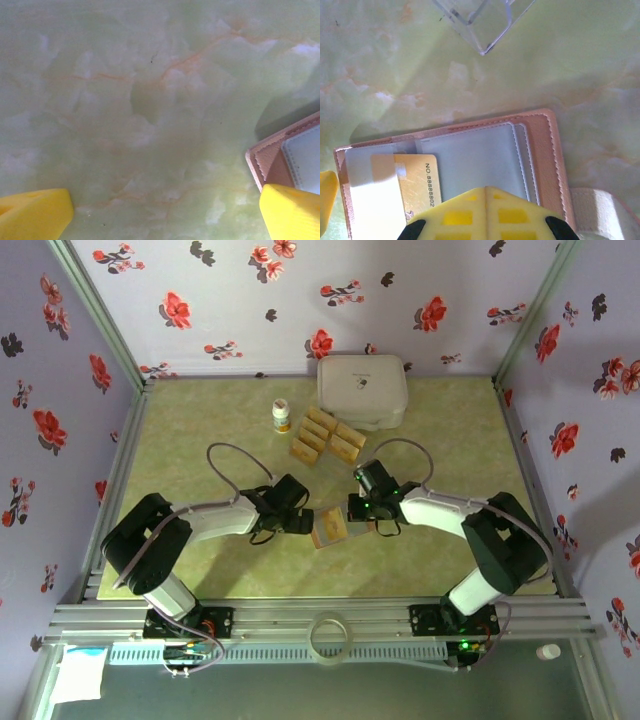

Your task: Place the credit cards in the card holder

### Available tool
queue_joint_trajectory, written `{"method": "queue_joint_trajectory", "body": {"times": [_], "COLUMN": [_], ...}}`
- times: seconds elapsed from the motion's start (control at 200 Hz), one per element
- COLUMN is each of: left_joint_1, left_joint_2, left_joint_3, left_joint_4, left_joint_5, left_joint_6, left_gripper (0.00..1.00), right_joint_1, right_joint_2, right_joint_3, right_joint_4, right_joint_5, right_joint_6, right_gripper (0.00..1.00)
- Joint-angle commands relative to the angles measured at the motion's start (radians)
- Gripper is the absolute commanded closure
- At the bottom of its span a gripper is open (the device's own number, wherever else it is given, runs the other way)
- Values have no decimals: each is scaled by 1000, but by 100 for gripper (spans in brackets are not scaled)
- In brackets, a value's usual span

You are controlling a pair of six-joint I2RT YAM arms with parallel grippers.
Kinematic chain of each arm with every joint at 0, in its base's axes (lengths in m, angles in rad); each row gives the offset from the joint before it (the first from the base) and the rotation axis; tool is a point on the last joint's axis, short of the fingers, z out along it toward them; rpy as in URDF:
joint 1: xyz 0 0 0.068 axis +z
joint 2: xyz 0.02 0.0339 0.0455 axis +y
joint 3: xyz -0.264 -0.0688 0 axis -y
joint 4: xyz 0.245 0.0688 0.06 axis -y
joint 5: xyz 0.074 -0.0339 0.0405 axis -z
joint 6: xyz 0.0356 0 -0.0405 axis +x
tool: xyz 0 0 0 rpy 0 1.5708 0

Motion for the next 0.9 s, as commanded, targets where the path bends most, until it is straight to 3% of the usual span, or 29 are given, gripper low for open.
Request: {"method": "queue_joint_trajectory", "body": {"times": [0.0,0.895], "left_joint_1": [56,60], "left_joint_2": [89,107], "left_joint_3": [-18,-22], "left_joint_4": [94,110], "left_joint_5": [-2,10], "left_joint_6": [52,58], "left_gripper": [0,0], "right_joint_1": [4,39], "right_joint_2": [-38,111], "right_joint_3": [1,59], "right_joint_4": [-36,48], "right_joint_5": [35,-42], "right_joint_6": [11,41], "right_gripper": [100,100]}}
